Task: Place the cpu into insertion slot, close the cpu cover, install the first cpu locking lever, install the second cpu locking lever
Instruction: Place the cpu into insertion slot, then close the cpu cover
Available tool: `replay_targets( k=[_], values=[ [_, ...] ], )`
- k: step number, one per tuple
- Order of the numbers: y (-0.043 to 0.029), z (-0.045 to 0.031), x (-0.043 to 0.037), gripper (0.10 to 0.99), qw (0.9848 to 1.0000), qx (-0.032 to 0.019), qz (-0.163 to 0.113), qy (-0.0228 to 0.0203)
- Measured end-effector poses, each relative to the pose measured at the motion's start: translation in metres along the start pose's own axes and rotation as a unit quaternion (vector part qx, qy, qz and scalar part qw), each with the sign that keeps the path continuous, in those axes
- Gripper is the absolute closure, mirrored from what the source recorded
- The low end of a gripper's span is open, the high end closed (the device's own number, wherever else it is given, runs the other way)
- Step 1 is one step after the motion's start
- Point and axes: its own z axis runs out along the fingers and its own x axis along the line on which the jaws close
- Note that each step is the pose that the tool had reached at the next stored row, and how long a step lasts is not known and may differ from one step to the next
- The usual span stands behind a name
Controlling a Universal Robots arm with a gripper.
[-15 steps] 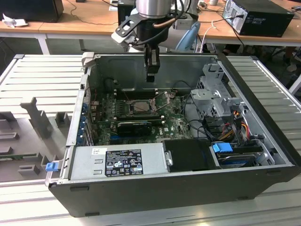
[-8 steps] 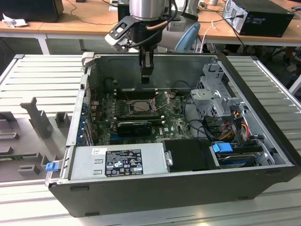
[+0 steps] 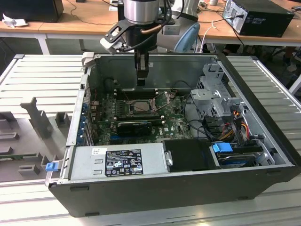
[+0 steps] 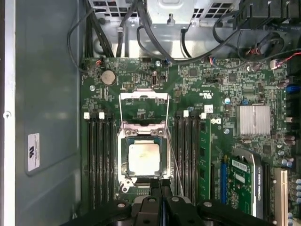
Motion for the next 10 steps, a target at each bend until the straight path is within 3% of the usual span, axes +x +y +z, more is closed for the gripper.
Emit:
replay_targets(
  k=[5,7,10],
  values=[
    [0.0022,0.0065,0.002,0.98,1.0,0.0008,0.0,-0.001],
    [0.0142,0.0069,0.0022,0.98,1.0,0.0011,0.0,-0.0011],
    [0.0262,0.0076,0.0024,0.98,1.0,0.0013,0.0,-0.001]
  ],
)
